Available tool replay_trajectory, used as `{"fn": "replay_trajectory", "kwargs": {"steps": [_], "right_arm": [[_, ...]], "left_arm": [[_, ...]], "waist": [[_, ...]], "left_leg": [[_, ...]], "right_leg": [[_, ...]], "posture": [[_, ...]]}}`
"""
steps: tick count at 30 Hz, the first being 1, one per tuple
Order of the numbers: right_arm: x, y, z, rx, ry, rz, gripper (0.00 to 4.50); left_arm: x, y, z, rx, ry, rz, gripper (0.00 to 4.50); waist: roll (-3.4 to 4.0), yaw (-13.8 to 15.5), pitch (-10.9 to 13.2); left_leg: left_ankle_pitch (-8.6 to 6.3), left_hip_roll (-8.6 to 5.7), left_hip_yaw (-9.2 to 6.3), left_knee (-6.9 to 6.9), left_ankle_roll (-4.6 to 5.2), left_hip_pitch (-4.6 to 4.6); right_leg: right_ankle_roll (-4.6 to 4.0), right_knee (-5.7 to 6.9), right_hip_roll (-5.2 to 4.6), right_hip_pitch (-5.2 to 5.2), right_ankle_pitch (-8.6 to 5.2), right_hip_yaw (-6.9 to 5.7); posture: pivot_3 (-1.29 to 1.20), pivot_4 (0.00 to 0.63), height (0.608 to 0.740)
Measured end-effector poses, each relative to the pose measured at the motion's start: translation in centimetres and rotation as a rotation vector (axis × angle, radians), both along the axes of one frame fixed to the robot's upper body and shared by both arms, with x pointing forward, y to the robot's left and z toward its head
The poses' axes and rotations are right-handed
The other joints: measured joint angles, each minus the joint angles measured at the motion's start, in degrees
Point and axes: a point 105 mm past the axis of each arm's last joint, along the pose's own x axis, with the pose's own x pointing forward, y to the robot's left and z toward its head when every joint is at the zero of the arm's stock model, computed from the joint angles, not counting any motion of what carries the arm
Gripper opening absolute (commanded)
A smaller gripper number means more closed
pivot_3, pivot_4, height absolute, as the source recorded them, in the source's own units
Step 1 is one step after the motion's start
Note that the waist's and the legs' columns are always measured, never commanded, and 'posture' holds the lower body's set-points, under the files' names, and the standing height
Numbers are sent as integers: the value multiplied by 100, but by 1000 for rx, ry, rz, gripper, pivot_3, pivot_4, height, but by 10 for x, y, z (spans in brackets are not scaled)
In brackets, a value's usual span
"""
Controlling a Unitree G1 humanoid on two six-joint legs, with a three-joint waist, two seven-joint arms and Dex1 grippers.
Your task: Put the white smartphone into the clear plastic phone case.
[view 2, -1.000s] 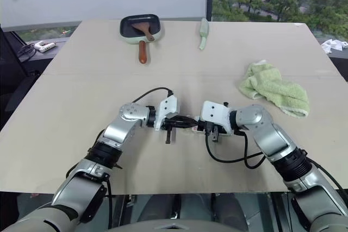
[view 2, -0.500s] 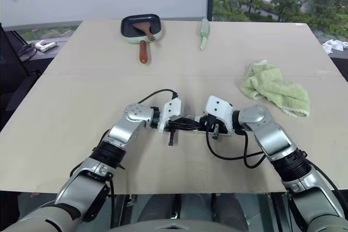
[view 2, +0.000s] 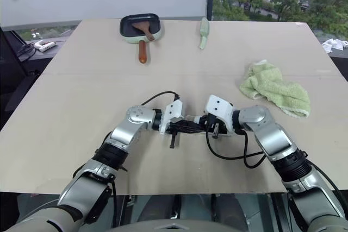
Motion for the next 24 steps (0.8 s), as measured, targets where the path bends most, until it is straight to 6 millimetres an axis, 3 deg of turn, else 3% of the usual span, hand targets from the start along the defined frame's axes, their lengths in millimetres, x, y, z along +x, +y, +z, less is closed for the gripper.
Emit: {"fn": "replay_trajectory", "kwargs": {"steps": [24], "right_arm": [[1, -11, 2, 43, 62, -81, 0]], "left_arm": [[12, -5, -5, 31, -196, -15, 68]], "waist": [[1, 13, -7]], "left_leg": [[0, 2, -2, 1, 0, 6]], "right_leg": [[-18, -6, -10, 12, -11, -2]], "posture": [[0, 150, 740]]}}
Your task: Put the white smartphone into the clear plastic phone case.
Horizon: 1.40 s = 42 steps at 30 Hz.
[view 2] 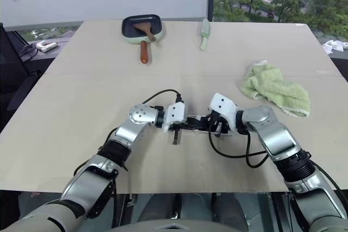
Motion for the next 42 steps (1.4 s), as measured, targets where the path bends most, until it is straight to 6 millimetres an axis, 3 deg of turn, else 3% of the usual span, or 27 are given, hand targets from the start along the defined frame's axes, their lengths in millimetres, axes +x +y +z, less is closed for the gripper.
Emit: {"fn": "replay_trajectory", "kwargs": {"steps": [9, 14, 18, 24, 25, 28, 31, 35, 42], "right_arm": [[-11, 0, 36, 223, -24, 23, 0], [-25, -8, 23, 182, 10, 78, 0], [-23, -9, 13, 132, -14, 79, 0], [-14, -28, 11, 99, -30, 25, 0], [-12, -34, 12, 91, -32, 12, 0], [-5, -75, 13, 21, -34, -92, 0], [-2, -96, 12, -26, -28, -140, 0], [-2, -104, 11, -70, -29, -140, 0], [-3, -98, 7, -75, -22, -120, 0]], "left_arm": [[5, -1, -2, 9, 19, 26, 68], [6, -2, -2, 15, 26, 27, 68], [7, -2, -2, 16, 27, 28, 68], [7, -2, -1, 15, 26, 26, 68], [6, -3, -1, 15, 26, 25, 68], [6, -3, -2, 15, 27, 24, 68], [6, -2, -1, 17, 25, 23, 68], [6, -2, -1, 16, 15, 19, 68], [2, -2, 5, -2, 5, 24, 68]], "waist": [[0, -1, 0], [0, -9, 0], [0, -6, 0], [0, -4, 0], [0, 0, 0], [-1, -2, 0], [0, -10, 0], [0, -9, 0], [1, -10, 16]], "left_leg": [[0, 1, -5, -1, 0, -3], [0, 1, 0, -2, 0, -3], [0, 1, -3, -2, 0, -1], [0, 1, -1, -2, 0, -5], [0, 2, -1, -2, 0, -5], [0, 2, 1, -3, 0, -6], [0, 2, 1, -7, 0, -3], [-1, 3, 1, -8, 0, -5], [-1, 4, -1, -10, 0, -26]], "right_leg": [[3, -5, 0, 0, 0, -4], [1, -9, -2, 0, -1, 0], [1, -7, -1, 0, -2, -3], [1, -13, -2, 0, -2, -1], [1, -13, -2, 0, -2, -1], [0, -21, -4, 0, -2, 0], [0, -20, -4, 0, -2, 1], [0, -21, -2, -1, -2, 1], [2, -28, -2, -18, 0, -1]], "posture": [[0, 150, 740], [0, 150, 740], [0, 150, 740], [0, 150, 740], [0, 150, 740], [0, 150, 740], [0, 150, 740], [0, 150, 740], [0, 150, 740]]}}
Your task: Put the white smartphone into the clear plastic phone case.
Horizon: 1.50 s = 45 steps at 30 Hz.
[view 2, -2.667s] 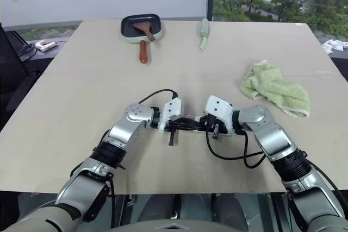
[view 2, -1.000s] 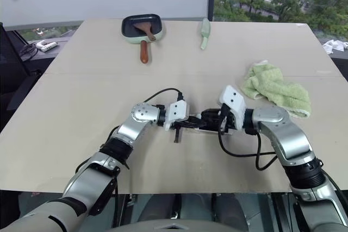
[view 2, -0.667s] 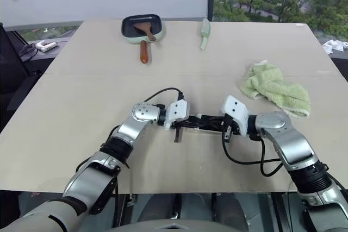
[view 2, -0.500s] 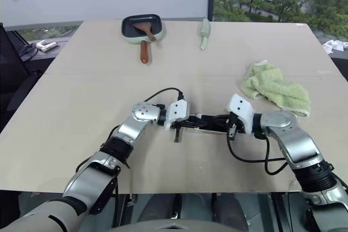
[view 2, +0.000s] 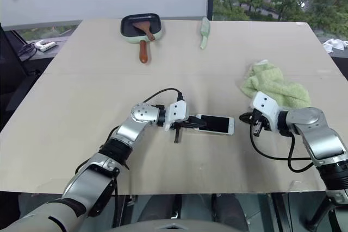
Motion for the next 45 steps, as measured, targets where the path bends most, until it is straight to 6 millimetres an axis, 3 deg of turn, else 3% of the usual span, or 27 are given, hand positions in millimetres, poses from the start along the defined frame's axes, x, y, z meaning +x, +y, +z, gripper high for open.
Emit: {"fn": "replay_trajectory", "kwargs": {"steps": [5, 13, 24, 29, 45], "right_arm": [[-2, 4, -1, -11, 4, 20, 0], [-3, 7, -1, -34, -2, 35, 0], [-4, 8, -1, -48, -2, 51, 0], [-4, 8, 0, -55, 3, 54, 0], [-15, 13, 2, -110, 41, 98, 0]], "left_arm": [[-4, 9, 10, -19, 38, 39, 68], [1, 37, 54, -74, -23, 128, 68], [0, 80, 26, 89, 9, 241, 68], [-3, 69, 9, 100, 55, 218, 68], [3, 48, 5, 103, 29, 173, 68]], "waist": [[6, -6, 18], [14, -6, 44], [15, 5, 47], [13, 3, 49], [16, 135, 46]], "left_leg": [[1, -2, 1, 4, 0, -86], [0, -1, -1, -6, 0, -87], [0, -2, 3, -4, 0, -83], [0, -4, 5, 1, 0, -84], [1, -33, -3, 22, 0, -78]], "right_leg": [[21, 17, 3, -87, 14, 2], [20, 13, 12, -91, 12, -4], [20, 17, 11, -90, 12, -2], [21, 20, 10, -90, 13, 0], [22, 25, -14, -69, 14, -3]], "posture": [[0, 150, 740], [0, 150, 740], [0, 150, 740], [0, 150, 740], [0, 150, 740]]}}
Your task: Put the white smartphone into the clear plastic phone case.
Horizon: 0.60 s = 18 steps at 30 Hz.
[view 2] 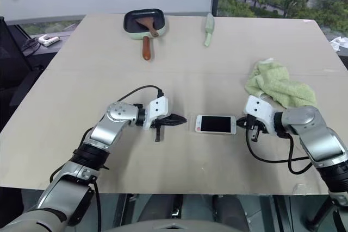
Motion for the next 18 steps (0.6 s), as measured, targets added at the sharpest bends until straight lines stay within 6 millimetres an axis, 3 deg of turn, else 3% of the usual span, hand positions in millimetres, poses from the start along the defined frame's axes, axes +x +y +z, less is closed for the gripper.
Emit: {"fn": "replay_trajectory", "kwargs": {"steps": [11, 18], "right_arm": [[4, 11, 4, -161, -18, 53, 0], [11, 23, -1, -207, -9, 20, 0]], "left_arm": [[-1, -19, -2, -36, 14, -10, 68], [0, -16, -1, -27, 12, -4, 68]], "waist": [[2, 1, -1], [0, -59, -4]], "left_leg": [[0, -2, -5, 2, 0, 0], [0, 0, -7, 2, 0, 7]], "right_leg": [[0, 2, 0, -1, 0, -4], [0, 10, 2, 2, 0, -4]], "posture": [[0, 150, 740], [0, 150, 740]]}}
